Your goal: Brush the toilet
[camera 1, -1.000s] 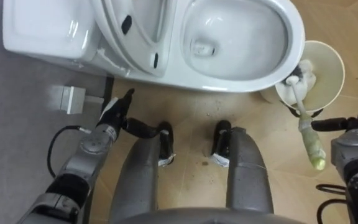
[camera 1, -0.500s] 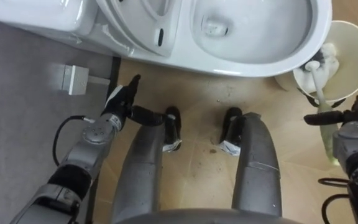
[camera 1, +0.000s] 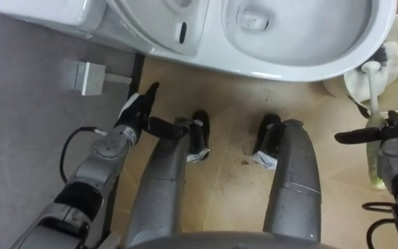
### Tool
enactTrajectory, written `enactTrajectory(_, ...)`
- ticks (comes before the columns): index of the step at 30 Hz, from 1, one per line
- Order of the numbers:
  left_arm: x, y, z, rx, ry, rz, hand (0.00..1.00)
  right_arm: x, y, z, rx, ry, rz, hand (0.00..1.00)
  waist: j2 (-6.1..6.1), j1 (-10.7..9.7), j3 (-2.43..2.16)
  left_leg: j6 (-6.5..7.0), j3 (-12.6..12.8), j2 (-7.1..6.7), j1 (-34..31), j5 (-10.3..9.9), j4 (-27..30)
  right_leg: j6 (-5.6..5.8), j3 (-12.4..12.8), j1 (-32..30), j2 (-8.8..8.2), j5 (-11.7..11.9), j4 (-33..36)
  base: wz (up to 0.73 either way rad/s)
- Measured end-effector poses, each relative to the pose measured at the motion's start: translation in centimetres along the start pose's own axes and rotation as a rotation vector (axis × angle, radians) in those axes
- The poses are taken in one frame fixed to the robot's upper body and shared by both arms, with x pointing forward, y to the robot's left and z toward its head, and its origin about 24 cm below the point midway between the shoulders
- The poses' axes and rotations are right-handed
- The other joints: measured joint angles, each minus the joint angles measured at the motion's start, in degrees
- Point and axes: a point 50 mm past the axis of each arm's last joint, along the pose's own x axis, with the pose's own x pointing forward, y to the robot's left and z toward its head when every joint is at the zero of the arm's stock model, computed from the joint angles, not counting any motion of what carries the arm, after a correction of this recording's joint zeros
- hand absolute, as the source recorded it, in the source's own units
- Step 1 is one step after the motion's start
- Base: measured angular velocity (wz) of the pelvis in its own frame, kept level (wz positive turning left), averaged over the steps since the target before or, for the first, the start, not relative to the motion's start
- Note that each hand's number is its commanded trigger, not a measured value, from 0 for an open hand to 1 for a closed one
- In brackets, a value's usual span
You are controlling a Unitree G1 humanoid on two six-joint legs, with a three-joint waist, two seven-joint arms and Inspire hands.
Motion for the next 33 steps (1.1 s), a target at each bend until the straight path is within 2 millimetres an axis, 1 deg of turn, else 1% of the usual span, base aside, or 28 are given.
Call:
enactTrajectory(3, -0.1, -0.2, 0.1, -0.015, -0.01, -0.009, 0.0, 0.0, -0.1, -0.7, 0.006, 0.038, 0.014, 0.0, 0.09, 0.1, -0.02, 0.15, 0.0, 0.04, -0.3, -0.5, 1.0, 0.19, -0.1, -0.1, -0.31, -0.7, 0.9, 0.1)
enactTrajectory(8, -0.3, -0.6, 0.0, -0.031, -0.01, -0.021, 0.0, 0.0, -0.1, -0.9, 0.044, 0.052, 0.026, 0.0, 0.14, 0.0, -0.02, 0.64, 0.4, 0.13, -1.2, -1.6, 3.1, 0.65, 0.3, -1.0, -0.33, -1.3, 2.8, -0.01)
enactTrajectory(11, -0.3, -0.6, 0.0, -0.031, -0.009, -0.019, 0.0, 0.0, -0.1, -1.0, 0.043, 0.054, 0.027, 0.0, 0.13, 0.0, -0.02, 0.81, 0.3, 0.06, -1.4, -1.7, 3.4, 0.72, 0.2, -1.0, -0.55, -1.4, 2.8, 0.0)
enactTrajectory(14, -0.3, -0.6, -0.2, -0.031, 0.004, -0.02, 0.0, 0.0, -0.1, -1.1, 0.038, 0.063, 0.027, 0.0, 0.12, 0.0, -0.02, 0.9, 0.3, -0.04, -1.5, -1.7, 3.5, 0.78, 0.0, -1.0, -1.11, -1.4, 2.9, 0.0)
enactTrajectory(21, -0.4, -0.6, -0.5, -0.035, 0.019, -0.021, 0.0, 0.0, -0.1, -1.4, 0.036, 0.079, 0.029, 0.0, 0.12, -0.6, -0.02, 0.93, 0.3, -0.04, -1.5, -1.7, 3.4, 0.78, -0.4, -0.9, -1.1, -1.4, 2.7, 0.0)
enactTrajectory(22, -0.4, -0.7, -0.5, -0.036, 0.02, -0.022, 0.0, 0.0, -0.1, -1.4, 0.036, 0.081, 0.029, 0.9, 0.12, -0.7, -0.02, 0.93, 0.3, -0.04, -1.5, -1.7, 3.4, 0.78, -0.4, -0.9, -1.11, -1.4, 2.7, 0.0)
enactTrajectory(23, -0.4, -0.7, -0.6, -0.039, 0.022, -0.022, 0.0, 0.0, -0.1, -1.5, 0.04, 0.089, 0.029, 1.0, 0.12, -0.9, -0.03, 0.93, 0.3, -0.03, -1.5, -1.7, 3.4, 0.78, -0.5, -0.9, -1.08, -1.4, 2.7, 0.0)
enactTrajectory(29, -0.9, -0.9, -1.1, -0.062, 0.036, -0.027, 0.0, -0.1, 0.0, -2.2, 0.089, 0.133, 0.038, 1.0, 0.12, -1.4, -0.05, 0.93, 0.3, 0.1, -1.4, -1.7, 3.2, 0.79, -0.5, -0.9, -0.87, -1.4, 2.4, 0.0)
enactTrajectory(33, -1.3, -0.9, -1.6, -0.063, 0.045, -0.026, 0.0, -0.2, 0.1, -2.9, 0.149, 0.177, 0.045, 1.0, 0.13, -1.4, -0.07, 0.92, 0.7, 0.74, -1.4, -1.7, 3.1, 0.94, -0.3, -0.8, -0.19, -1.2, 2.1, -0.03)
